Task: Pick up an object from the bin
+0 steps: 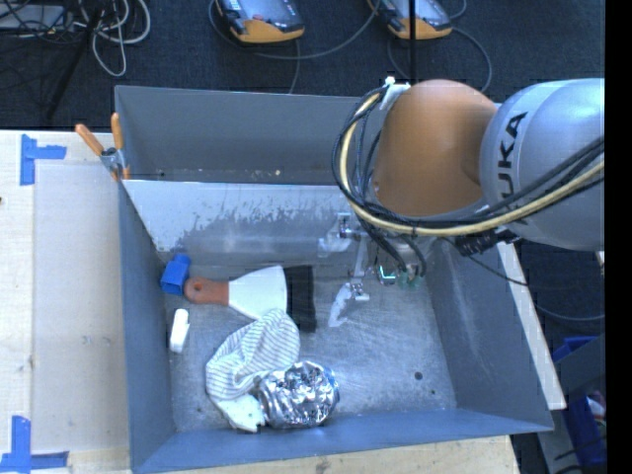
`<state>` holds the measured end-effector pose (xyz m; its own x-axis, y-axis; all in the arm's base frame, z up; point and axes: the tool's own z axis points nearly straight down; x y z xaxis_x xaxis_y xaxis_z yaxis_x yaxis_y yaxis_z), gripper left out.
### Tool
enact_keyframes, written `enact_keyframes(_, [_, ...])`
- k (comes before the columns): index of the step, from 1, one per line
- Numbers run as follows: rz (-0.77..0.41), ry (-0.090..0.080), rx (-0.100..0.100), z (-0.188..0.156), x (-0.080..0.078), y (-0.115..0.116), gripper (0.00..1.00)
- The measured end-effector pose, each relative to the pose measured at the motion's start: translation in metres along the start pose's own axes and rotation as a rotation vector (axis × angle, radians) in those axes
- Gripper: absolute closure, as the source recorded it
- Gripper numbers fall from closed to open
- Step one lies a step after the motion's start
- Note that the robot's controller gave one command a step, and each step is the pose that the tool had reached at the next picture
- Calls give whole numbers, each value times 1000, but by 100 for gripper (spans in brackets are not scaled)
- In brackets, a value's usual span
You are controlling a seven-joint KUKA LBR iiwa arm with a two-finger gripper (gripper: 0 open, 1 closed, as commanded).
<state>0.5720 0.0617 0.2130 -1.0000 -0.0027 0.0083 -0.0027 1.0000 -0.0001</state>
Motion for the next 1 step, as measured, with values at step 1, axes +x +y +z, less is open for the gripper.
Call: enact_keyframes(1, [1, -8, -1, -4, -2, 0, 0])
